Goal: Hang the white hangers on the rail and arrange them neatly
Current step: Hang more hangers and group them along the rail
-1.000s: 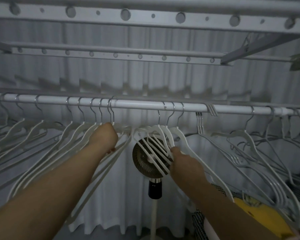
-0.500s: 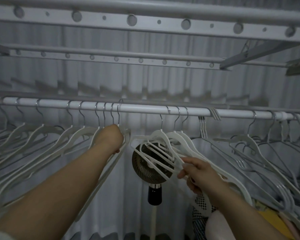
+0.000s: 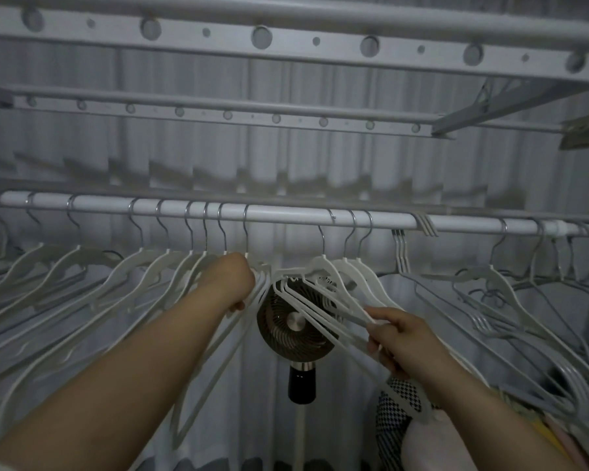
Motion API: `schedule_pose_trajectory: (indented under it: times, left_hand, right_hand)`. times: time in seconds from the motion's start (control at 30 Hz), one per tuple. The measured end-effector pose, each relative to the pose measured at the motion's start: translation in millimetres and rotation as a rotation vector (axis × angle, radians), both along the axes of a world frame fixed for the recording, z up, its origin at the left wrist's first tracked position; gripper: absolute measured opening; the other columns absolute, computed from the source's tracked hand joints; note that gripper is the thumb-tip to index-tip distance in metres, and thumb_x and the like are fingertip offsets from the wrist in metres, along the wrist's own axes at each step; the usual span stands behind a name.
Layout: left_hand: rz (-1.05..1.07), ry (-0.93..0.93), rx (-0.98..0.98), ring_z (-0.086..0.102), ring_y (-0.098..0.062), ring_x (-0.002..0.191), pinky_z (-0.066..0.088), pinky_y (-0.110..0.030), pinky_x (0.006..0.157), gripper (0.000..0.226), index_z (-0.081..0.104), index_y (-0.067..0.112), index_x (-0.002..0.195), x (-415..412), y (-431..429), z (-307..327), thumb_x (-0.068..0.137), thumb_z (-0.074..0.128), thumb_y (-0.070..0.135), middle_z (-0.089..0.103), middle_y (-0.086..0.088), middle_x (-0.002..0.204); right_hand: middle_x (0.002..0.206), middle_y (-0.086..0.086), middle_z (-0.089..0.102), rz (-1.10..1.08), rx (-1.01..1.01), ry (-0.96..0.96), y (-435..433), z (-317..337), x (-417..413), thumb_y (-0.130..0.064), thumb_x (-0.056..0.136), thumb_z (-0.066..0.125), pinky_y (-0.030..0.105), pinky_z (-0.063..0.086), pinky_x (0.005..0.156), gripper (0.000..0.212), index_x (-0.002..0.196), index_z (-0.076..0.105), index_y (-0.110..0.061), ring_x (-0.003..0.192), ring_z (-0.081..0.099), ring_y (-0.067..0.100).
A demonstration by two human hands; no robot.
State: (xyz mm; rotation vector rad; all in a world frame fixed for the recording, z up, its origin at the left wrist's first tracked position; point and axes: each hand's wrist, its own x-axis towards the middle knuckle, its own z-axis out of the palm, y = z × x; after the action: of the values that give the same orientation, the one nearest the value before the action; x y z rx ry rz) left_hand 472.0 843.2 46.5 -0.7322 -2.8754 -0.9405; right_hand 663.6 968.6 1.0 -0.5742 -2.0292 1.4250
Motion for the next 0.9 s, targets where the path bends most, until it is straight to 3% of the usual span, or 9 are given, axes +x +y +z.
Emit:
schedule_pose_trajectory:
  times: [0.1,0.27,0.4,0.53,0.6,0.67,0.73,0.83,0.9]
  left_hand:
    - [-0.033,0.106,0.01,0.06,-0.027,0.061,0.045,-0.027,0.057,0.021,0.056,-0.005,0.097,-1,-10,-4,0.091,0.042,0.01,0.066,-0.015,0.073]
    - [-0.011,0.202,0.016,0.058,-0.031,0.105,0.041,-0.026,0.079,0.025,0.059,0.002,0.108,-5,-24,-13,0.091,0.046,0.015,0.062,-0.017,0.114]
    - [-0.031,0.169,0.017,0.056,-0.03,0.111,0.043,-0.029,0.087,0.029,0.056,0.005,0.116,2,-36,-24,0.09,0.044,0.008,0.06,-0.017,0.12]
    - [-0.046,0.062,0.03,0.067,-0.032,0.082,0.05,-0.028,0.061,0.025,0.056,0.002,0.111,12,-51,-37,0.089,0.044,0.007,0.066,-0.021,0.103]
    - [-0.031,0.049,0.001,0.068,-0.033,0.082,0.053,-0.033,0.066,0.023,0.057,0.004,0.109,15,-59,-41,0.089,0.046,0.009,0.067,-0.021,0.101]
    - [0.01,0.118,-0.053,0.066,-0.032,0.092,0.05,-0.032,0.077,0.025,0.057,0.007,0.111,16,-68,-45,0.088,0.049,0.014,0.066,-0.017,0.107]
    - [0.057,0.2,-0.081,0.061,-0.029,0.103,0.046,-0.03,0.083,0.03,0.056,0.01,0.115,21,-73,-50,0.087,0.053,0.019,0.063,-0.014,0.115]
    - [0.069,0.327,0.086,0.05,-0.029,0.119,0.041,-0.033,0.095,0.043,0.053,0.008,0.123,39,-80,-54,0.083,0.062,0.02,0.05,-0.012,0.132]
    - [0.038,0.575,0.213,0.05,-0.034,0.119,0.042,-0.039,0.096,0.041,0.058,0.003,0.116,59,-84,-55,0.08,0.062,0.021,0.051,-0.018,0.129]
  right_hand:
    - [0.051,0.004,0.049,0.003,0.029,-0.008,-4,7,-7,0.001,0.09,0.044,0.01,0.023,0.03,0.024,0.102,0.062,-0.008,0.024,0.031,0.005]
    - [0.057,0.006,0.049,0.008,0.132,-0.072,-12,30,-28,-0.001,0.091,0.04,0.01,0.025,0.026,0.021,0.102,0.057,-0.009,0.026,0.039,0.004]
    - [0.059,0.001,0.049,-0.002,0.339,-0.184,-8,41,-52,-0.002,0.09,0.036,0.014,0.029,0.032,0.023,0.083,0.054,-0.014,0.045,0.041,0.011]
    - [0.066,0.005,0.046,0.02,0.574,-0.441,-6,31,-73,-0.001,0.093,0.037,0.016,0.039,0.046,0.021,0.096,0.057,-0.003,0.079,0.061,0.029]
    - [0.076,0.011,0.054,0.041,0.668,-0.601,-9,20,-73,-0.002,0.094,0.036,0.022,0.038,0.05,0.022,0.102,0.056,0.0,0.099,0.061,0.032]
    - [0.092,0.016,0.061,0.092,0.702,-0.708,-10,8,-71,-0.003,0.095,0.036,0.024,0.038,0.052,0.022,0.105,0.054,0.002,0.102,0.061,0.032]
    - [0.081,0.015,0.06,0.142,0.682,-0.814,-8,-2,-61,-0.002,0.095,0.037,0.027,0.047,0.057,0.022,0.106,0.054,0.006,0.084,0.066,0.029]
    - [0.06,0.009,0.051,0.208,0.569,-0.904,1,-13,-39,-0.003,0.094,0.038,0.021,0.044,0.04,0.029,0.117,0.051,0.009,0.033,0.05,0.011]
    - [0.06,0.005,0.051,0.294,0.576,-0.914,5,-13,-18,-0.006,0.095,0.037,0.016,0.041,0.035,0.031,0.119,0.051,0.009,0.035,0.047,0.009]
